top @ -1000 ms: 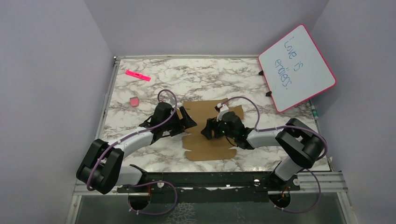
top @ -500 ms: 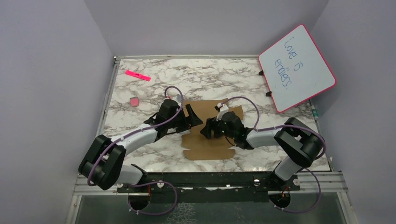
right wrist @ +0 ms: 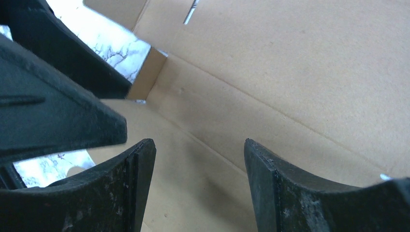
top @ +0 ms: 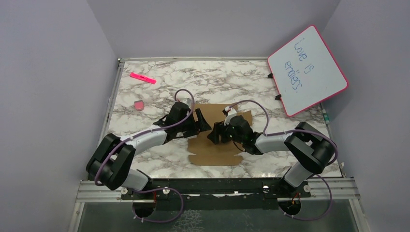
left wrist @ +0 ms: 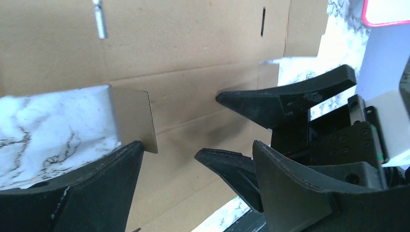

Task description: Fold the paper box

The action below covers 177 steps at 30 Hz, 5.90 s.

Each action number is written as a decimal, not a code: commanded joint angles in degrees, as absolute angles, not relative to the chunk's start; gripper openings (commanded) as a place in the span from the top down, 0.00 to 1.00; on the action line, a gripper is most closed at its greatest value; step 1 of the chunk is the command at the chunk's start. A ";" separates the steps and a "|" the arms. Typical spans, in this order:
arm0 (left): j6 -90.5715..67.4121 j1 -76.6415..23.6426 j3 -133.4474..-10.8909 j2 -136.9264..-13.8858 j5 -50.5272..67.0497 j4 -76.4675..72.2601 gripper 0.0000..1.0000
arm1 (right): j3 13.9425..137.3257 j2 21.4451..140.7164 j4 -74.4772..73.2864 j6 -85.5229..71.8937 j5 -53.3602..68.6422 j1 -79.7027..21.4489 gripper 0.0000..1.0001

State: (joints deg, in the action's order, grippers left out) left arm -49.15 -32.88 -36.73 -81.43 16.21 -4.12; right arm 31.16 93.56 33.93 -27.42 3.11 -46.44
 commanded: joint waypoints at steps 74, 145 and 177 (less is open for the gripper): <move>-39.81 -40.56 -55.01 -102.81 18.23 -2.46 0.19 | 32.10 70.11 -6.77 -36.23 -9.59 -33.49 0.35; -15.26 -14.99 -72.78 -99.41 14.95 29.49 0.37 | 50.51 78.90 -1.36 -12.79 10.64 -33.15 0.16; -6.69 -15.07 -69.52 -96.00 16.10 27.76 1.00 | 71.40 101.85 -8.40 3.85 24.01 -30.34 0.16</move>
State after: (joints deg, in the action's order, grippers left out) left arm -9.39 -14.96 -71.35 -102.35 15.03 29.85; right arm 67.70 99.07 -4.84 -0.69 19.62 -30.98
